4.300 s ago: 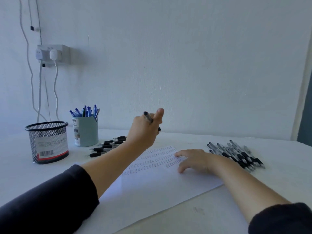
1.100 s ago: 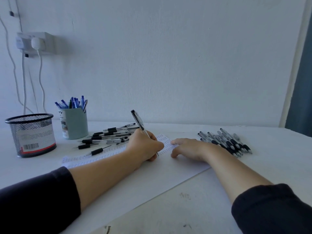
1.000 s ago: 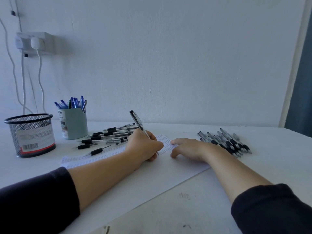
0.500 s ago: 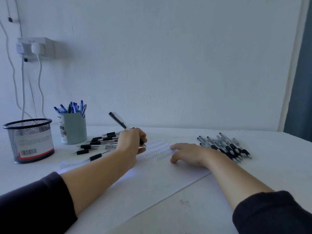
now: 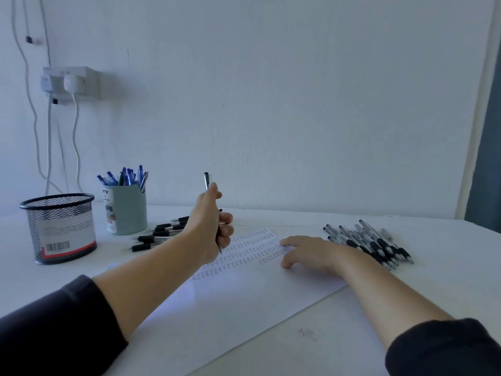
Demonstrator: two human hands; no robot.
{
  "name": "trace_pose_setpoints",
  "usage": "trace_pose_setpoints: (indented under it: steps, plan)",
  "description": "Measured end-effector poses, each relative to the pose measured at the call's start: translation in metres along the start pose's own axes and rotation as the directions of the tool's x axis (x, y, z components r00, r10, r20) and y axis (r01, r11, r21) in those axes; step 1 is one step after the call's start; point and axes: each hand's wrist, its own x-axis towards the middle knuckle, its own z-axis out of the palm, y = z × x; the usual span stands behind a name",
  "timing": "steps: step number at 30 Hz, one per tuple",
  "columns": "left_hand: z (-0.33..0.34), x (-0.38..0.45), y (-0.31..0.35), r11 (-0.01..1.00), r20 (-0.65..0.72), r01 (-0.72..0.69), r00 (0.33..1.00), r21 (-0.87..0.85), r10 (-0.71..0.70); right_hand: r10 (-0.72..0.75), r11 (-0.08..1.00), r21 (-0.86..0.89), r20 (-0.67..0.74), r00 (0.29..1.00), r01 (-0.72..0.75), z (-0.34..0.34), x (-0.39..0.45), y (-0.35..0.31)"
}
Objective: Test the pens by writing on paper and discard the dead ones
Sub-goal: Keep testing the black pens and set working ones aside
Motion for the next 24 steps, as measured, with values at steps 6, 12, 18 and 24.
trace_pose_setpoints:
  steps: [6, 12, 18, 24]
  plan:
    - [0.002, -0.004, 0.001, 1.0, -0.026, -0.01, 1.0, -0.029, 0.009, -0.026, 0.999, -0.021, 0.01, 1.0, 0.026, -0.001, -0.001, -0.001]
    - [0.004, -0.005, 0.001, 0.999, -0.079, -0.029, 0.997, -0.021, 0.027, -0.012, 1.0, -0.025, 0.018, 1.0, 0.012, 0.0, 0.003, 0.001]
    - [0.007, -0.004, -0.001, 0.996, -0.079, -0.064, 0.995, -0.069, 0.059, 0.004, 1.0, 0.002, 0.007, 1.0, -0.004, 0.002, 0.005, 0.002]
    - [0.008, 0.0, -0.011, 0.992, -0.038, -0.112, 0.993, 0.055, 0.114, -0.148, 0.946, 0.265, -0.162, 0.976, 0.187, -0.001, 0.001, -0.007]
